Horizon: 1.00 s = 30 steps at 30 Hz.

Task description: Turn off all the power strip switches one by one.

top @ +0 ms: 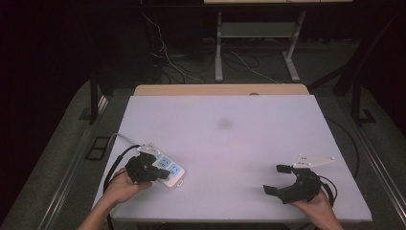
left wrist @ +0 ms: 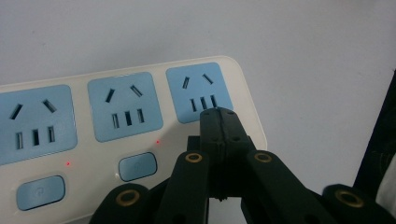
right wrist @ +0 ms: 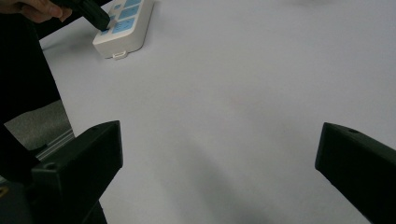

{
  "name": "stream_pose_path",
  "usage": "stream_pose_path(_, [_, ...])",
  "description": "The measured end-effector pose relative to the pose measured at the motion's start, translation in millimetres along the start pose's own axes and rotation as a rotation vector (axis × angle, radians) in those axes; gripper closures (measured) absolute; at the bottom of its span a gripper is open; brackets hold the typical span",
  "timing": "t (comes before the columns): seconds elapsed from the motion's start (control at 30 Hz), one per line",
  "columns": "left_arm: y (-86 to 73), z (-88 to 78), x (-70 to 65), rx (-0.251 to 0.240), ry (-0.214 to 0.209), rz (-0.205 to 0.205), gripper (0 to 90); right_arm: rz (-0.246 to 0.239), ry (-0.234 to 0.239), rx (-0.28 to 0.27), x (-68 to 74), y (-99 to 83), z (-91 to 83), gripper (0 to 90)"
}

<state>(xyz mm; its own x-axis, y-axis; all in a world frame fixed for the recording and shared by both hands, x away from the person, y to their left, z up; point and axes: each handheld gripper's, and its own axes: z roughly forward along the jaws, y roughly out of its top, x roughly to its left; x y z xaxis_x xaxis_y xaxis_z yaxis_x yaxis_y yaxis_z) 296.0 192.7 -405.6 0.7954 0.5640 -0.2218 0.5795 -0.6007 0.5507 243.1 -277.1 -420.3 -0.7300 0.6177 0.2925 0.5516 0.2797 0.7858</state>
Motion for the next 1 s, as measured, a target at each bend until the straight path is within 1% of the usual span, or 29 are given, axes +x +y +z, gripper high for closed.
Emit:
stream_pose_path(0.2, [0.0, 0.2, 1.4, 0.001, -0.007, -0.018, 89.3, 0.0, 0.001, 0.004, 0.4, 0.0, 0.3, 0.6])
stream_pose_path(0.33, [0.0, 0.6, 3.3, 0.002, -0.02, -0.046, 89.4, -0.005, 0.003, 0.005, 1.3, -0.2, 1.0, 0.6])
stream_pose_path(0.43, [-0.4, 1.4, 4.7, 0.002, -0.027, -0.053, 89.4, -0.006, 0.003, 0.006, 1.5, -0.3, 1.4, 0.7])
stream_pose_path(0.6, [-1.0, 1.1, 5.4, 0.0, -0.033, -0.058, 89.4, -0.005, 0.002, 0.005, 0.8, -0.4, 1.1, 0.6])
stream_pose_path(0.8, [-1.5, 0.9, 6.3, -0.005, -0.038, -0.054, 89.3, -0.004, 0.001, 0.006, 0.4, -0.5, 0.9, 0.7])
stream_pose_path(1.0, [-1.4, 0.9, 3.4, -0.006, -0.02, -0.039, 89.2, -0.003, 0.001, 0.005, 0.2, -0.5, 0.7, 0.7])
